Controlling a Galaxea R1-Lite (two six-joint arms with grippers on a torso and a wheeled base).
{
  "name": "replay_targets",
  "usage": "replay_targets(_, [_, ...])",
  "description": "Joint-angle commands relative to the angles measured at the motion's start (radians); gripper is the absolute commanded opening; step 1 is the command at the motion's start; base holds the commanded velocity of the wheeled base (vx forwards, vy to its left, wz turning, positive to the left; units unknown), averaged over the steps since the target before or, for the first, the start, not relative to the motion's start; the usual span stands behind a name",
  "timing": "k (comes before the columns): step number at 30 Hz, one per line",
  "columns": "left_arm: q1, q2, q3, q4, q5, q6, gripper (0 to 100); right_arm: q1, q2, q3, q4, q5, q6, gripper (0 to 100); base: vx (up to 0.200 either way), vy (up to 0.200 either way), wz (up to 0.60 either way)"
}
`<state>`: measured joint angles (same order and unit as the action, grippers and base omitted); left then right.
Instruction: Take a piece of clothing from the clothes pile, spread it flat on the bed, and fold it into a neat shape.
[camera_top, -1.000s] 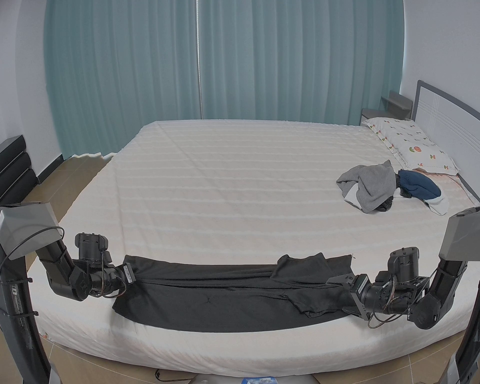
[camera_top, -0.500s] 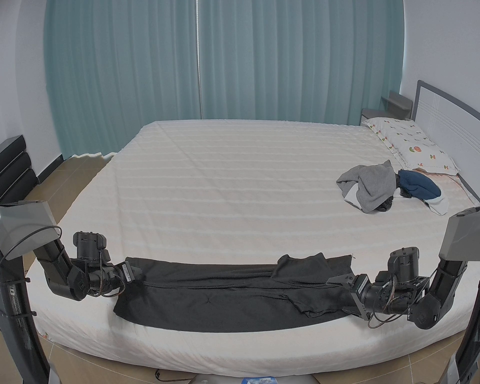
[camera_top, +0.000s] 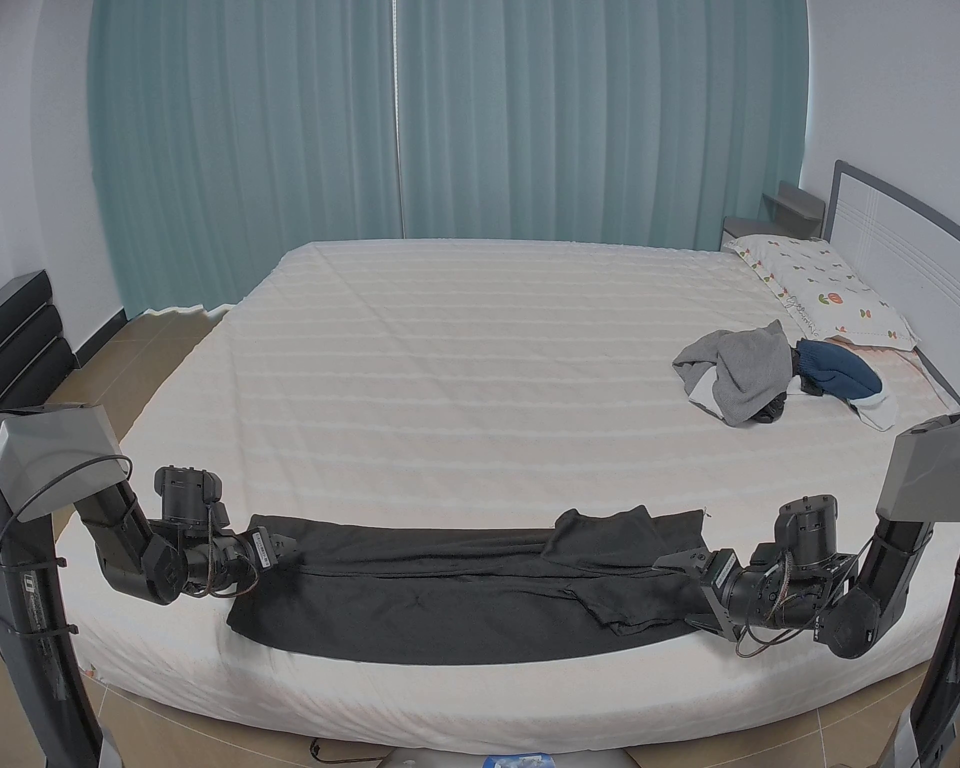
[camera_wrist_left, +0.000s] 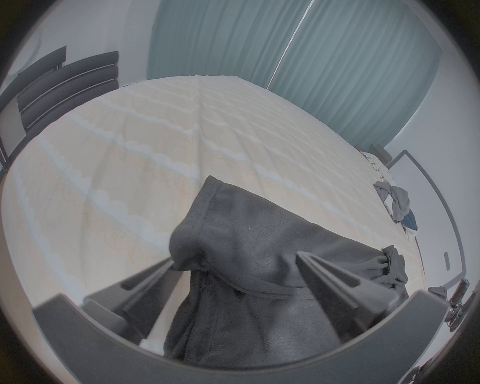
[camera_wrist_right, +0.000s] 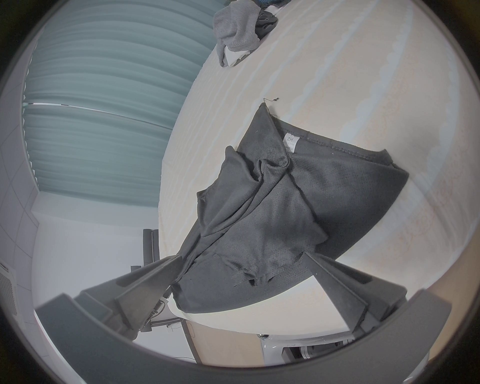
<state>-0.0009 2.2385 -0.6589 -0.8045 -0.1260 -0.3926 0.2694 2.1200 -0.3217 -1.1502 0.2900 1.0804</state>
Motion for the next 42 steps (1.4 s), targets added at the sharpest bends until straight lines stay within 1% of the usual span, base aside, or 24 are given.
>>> replay_targets(1, [-0.011, -0.004, 0.005, 0.002, 0.003, 0.001, 0, 0.001, 0.003, 0.000, 0.000, 0.000, -0.001, 100, 0.000, 0.000, 0.00])
replay_targets(2, [-0.019, -0.004, 0.013, -0.001, 0.051, 0.009, 0, 0.001, 0.003, 0.000, 0.000, 0.000, -0.001, 100, 0.000, 0.000, 0.00])
replay_targets(3, [-0.019, -0.004, 0.013, -0.001, 0.051, 0.009, 0, 0.001, 0.003, 0.000, 0.000, 0.000, -0.001, 100, 0.000, 0.000, 0.00])
replay_targets(4, [-0.028, -0.004, 0.010, -0.009, 0.106, 0.004, 0, 0.001, 0.003, 0.000, 0.000, 0.000, -0.001, 100, 0.000, 0.000, 0.00])
replay_targets(6, [-0.034, -0.002, 0.016, -0.025, 0.124, 0.004, 0, 0.001, 0.003, 0.001, 0.000, 0.000, -0.001, 100, 0.000, 0.000, 0.00])
replay_targets(10, [-0.042, -0.004, 0.027, -0.058, 0.135, 0.006, 0, 0.001, 0.001, 0.001, 0.000, 0.000, -0.001, 100, 0.000, 0.000, 0.00])
replay_targets(21, [-0.044, -0.023, 0.033, -0.058, 0.149, 0.008, 0, 0.001, 0.001, 0.001, 0.000, 0.000, -0.001, 100, 0.000, 0.000, 0.00])
replay_targets(31, [-0.074, -0.013, 0.047, -0.056, 0.147, 0.006, 0, 0.001, 0.001, 0.001, 0.000, 0.000, -0.002, 100, 0.000, 0.000, 0.00])
replay_targets(32, [-0.074, -0.013, 0.047, -0.056, 0.147, 0.006, 100, 0.001, 0.001, 0.001, 0.000, 0.000, -0.002, 100, 0.000, 0.000, 0.00])
replay_targets(42, [-0.099, -0.014, 0.041, -0.059, 0.149, 0.001, 100, -0.001, 0.003, 0.000, 0.000, -0.002, -0.002, 100, 0.000, 0.000, 0.00])
